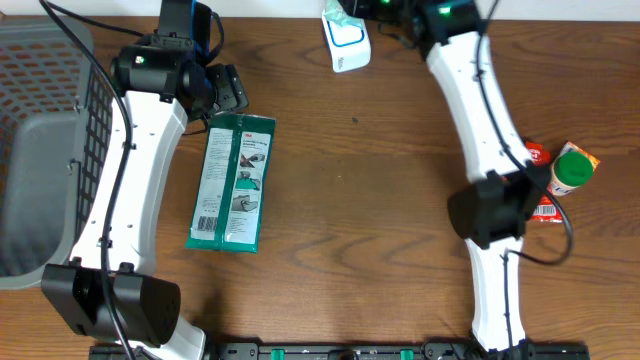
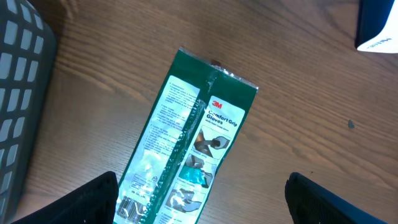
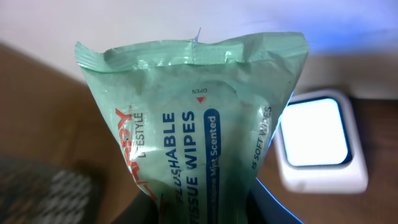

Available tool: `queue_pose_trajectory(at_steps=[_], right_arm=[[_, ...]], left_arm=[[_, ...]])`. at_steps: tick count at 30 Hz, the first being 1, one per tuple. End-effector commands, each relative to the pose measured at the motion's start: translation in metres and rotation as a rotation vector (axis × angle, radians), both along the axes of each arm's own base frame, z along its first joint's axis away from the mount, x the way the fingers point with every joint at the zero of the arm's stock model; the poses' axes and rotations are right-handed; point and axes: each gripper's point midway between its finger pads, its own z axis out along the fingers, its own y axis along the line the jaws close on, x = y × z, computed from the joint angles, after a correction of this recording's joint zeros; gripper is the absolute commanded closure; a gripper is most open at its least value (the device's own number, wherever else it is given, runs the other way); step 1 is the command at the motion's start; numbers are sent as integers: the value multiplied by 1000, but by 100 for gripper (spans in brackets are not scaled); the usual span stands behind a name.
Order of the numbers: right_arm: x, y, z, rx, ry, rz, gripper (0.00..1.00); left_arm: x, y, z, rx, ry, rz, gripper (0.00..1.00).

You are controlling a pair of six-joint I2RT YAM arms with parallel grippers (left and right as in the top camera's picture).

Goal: Scan the item barcode
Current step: 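Raise the wipes pack up to the white scanner with the right gripper, then carry the wipes pack right and release it beside the red bags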

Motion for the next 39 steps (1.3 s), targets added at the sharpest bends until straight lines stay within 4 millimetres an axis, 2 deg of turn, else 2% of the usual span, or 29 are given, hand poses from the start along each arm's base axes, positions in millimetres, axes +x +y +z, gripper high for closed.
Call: queue_pose_trajectory(at_steps=[1,4,10,12,15,31,36,39], right_arm=[[26,-5,-24,-40,-33,-92,99],[44,-3,-57,-53,-41,-104,99],[67,-3,-117,-84,-34,-146,99],[70,-3,-129,-107,-41,-151,99],[73,-6,-134,-170,-70,-172,99],[76,-4,-122,-198,-131,-163,99],[61,-21,-55,-178,-151,-168,99],[32,-42,-13,-206,-107,-166,99]], left_arm=[[-1,4,5,16,-12,-3,14],[-1,4,5,15,-12,-3,14],[-1,4,5,15,-12,-3,14],[-1,4,5,15,-12,-3,14],[-1,4,5,15,-12,-3,14],[-1,4,5,15,-12,-3,14],[-1,4,5,16,-12,-3,14],[-1,4,5,15,-12,-3,14]])
